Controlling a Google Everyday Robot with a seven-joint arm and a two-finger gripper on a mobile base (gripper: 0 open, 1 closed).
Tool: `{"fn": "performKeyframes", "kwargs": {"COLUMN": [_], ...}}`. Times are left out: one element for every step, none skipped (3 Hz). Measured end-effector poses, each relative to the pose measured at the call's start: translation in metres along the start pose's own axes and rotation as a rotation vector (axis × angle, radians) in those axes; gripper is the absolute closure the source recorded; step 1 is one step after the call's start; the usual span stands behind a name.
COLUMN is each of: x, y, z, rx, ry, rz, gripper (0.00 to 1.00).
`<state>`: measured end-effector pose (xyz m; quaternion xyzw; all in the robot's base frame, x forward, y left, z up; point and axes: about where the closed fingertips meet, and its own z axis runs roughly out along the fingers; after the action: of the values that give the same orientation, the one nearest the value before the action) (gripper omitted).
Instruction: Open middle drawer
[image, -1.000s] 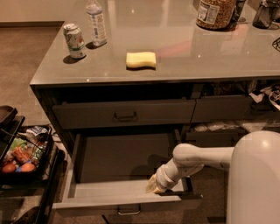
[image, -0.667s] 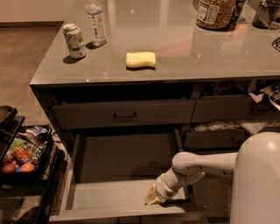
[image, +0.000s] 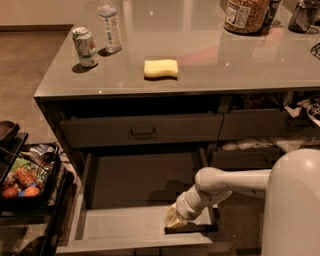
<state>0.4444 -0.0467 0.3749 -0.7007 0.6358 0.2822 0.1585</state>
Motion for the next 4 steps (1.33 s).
{"fn": "performKeyframes", "kwargs": {"x": [-0.029,-0.064,-0.096,-0.132], "y": [-0.03,-0.044,-0.031,-0.004], "z": [-0.038,-0.097,-0.156,-0.197], "rx": [0.089,0.241,0.424,0.596], "ry": [0.019,0.039,0.03,0.021], "rz": [-0.09,-0.186,-0.267,-0.346], "gripper": [1.0,1.0,1.0,1.0]}}
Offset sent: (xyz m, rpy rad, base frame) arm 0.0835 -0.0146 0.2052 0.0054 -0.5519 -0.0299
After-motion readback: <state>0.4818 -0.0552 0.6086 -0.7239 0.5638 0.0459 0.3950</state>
